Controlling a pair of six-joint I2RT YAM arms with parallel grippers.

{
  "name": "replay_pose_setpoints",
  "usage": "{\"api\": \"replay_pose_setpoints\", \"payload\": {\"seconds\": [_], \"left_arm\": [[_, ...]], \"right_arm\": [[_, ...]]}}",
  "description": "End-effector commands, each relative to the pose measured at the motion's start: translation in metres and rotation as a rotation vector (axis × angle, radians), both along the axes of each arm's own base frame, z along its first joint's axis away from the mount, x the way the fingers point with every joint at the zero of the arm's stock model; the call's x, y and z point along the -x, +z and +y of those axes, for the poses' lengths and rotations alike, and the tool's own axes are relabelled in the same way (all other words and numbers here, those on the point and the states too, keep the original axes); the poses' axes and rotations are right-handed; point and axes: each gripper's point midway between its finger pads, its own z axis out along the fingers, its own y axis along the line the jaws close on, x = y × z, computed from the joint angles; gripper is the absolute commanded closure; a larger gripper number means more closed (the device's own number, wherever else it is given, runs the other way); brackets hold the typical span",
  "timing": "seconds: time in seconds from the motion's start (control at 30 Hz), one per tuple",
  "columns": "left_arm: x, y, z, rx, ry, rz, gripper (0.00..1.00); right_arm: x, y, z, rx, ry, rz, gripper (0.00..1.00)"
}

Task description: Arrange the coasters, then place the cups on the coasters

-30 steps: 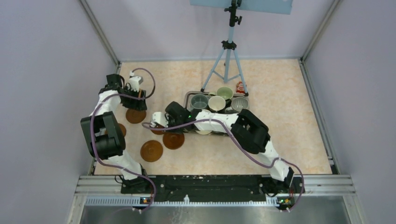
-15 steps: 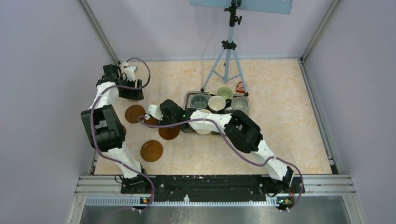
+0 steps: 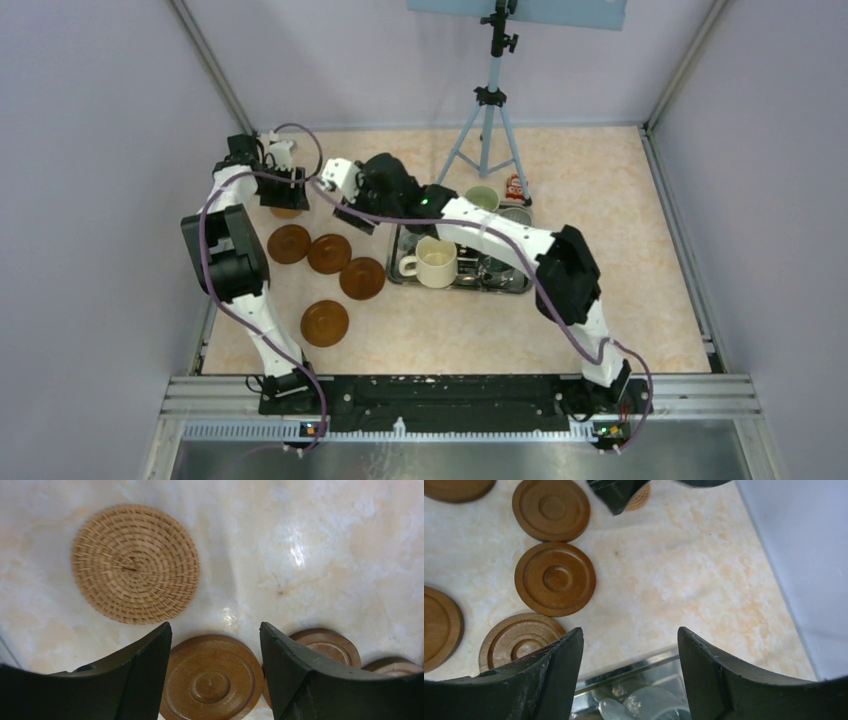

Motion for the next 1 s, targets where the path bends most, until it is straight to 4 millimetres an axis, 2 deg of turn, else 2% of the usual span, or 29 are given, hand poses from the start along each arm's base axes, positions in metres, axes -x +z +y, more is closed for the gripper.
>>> {"api": "replay_pose_setpoints", "payload": {"seconds": [0.0,0.13,0.23,0.37,0.53,0.77,0.97], "left_arm": [[0.016,0.015,-0.017,0.051,-0.075,0.003,0.29],[0.054,0.022,-0.03,0.042,-0.164,0.015,0.28],[0.079,0.019,-0.039,0.027,-0.228,0.026,0.28],[0.097,0.009,-0.044,0.0,-0.285,0.059,0.28],[0.098,-0.006,-0.056,-0.034,-0.336,0.058,0.29],[0.079,-0.027,-0.075,-0.148,-0.407,0.064,0.3],[0.069,-0.051,-0.082,-0.227,-0.467,0.1,0.32]], "right_arm": [[-0.003,0.091,-0.04,-0.162,-0.005,0.049,0.31],[-0.007,0.107,-0.089,-0.204,-0.044,0.125,0.3],[-0.007,0.105,-0.122,-0.2,-0.076,0.152,0.3],[-0.002,0.099,-0.159,-0.185,-0.108,0.184,0.3],[0.003,0.094,-0.193,-0.23,-0.165,0.314,0.3],[0.001,0.088,-0.24,-0.22,-0.256,0.327,0.3],[0.0,0.087,-0.265,-0.215,-0.305,0.322,0.3]]}}
